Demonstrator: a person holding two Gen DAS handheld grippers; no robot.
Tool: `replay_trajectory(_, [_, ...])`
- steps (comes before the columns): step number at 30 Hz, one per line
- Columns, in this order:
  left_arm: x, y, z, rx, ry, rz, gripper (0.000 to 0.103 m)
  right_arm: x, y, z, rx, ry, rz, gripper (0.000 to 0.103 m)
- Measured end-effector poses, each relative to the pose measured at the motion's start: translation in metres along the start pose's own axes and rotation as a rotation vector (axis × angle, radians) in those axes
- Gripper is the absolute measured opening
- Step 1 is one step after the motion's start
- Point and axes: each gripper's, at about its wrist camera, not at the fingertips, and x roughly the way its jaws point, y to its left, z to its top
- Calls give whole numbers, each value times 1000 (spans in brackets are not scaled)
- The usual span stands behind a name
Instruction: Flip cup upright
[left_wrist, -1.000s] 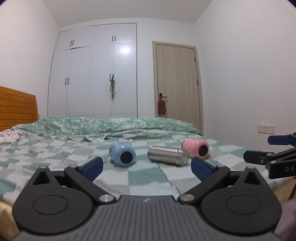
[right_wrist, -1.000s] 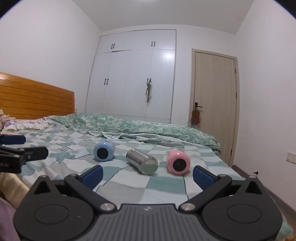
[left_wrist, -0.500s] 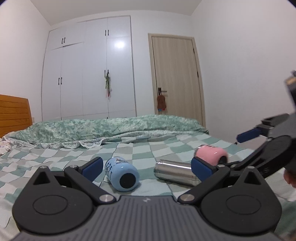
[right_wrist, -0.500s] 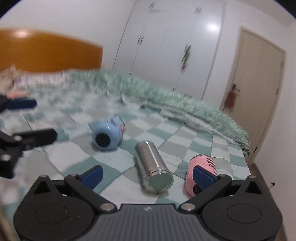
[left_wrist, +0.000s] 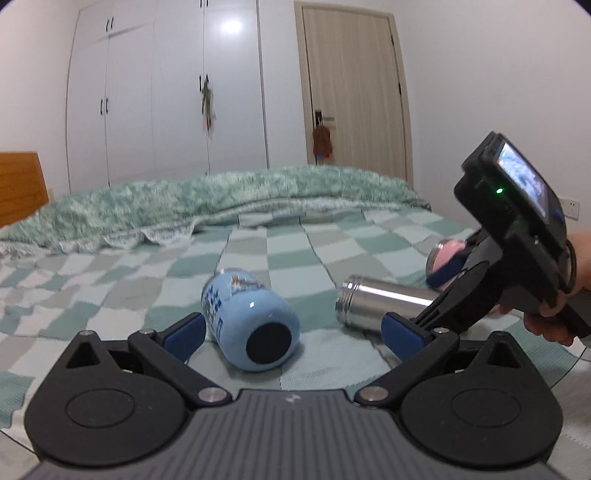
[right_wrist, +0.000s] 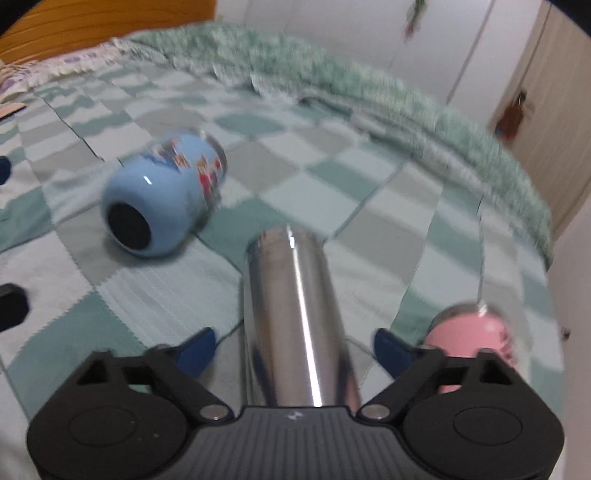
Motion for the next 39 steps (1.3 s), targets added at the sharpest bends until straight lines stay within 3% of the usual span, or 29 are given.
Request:
replay_trajectory(1, [-1, 1, -2, -4, 9, 3, 103, 5, -1, -2, 12, 19, -4, 64])
replay_trajectory(6, [-19, 2, -3, -2, -5, 3, 103, -29, 3, -16, 11, -83, 4, 63])
replay_trajectory(13, [-82, -9, 2, 31, -64, -18, 103, -136, 30, -48, -111, -219, 54, 63])
replay_trajectory(19, [-143, -16, -11, 12, -61, -65, 103, -190, 72, -96, -226, -214, 134, 63])
replay_trajectory(24, [-171, -24, -27, 17, -32, -69, 103, -182, 97, -121, -228, -156, 173, 63])
replay_trajectory(29, [-185, -23, -39, 18, -10, -54, 103, -165, 101, -126, -120, -108, 168, 63])
replay_trajectory(34, [-194, -21, -43, 11, -8, -45, 103, -147, 111, -129, -115, -56, 146, 64])
replay_trajectory(35, [-195, -21, -43, 9, -6, -42, 103, -145, 112, -130, -115, -52, 139, 67])
replay_trajectory(37, [-198, -20, -44, 8, -5, -39, 103, -150, 106, -133, -61, -65, 147, 96])
replay_trajectory(39, [-201, -20, -44, 7, -3, -38, 103, -166, 95, -139, -2, -127, 170, 100])
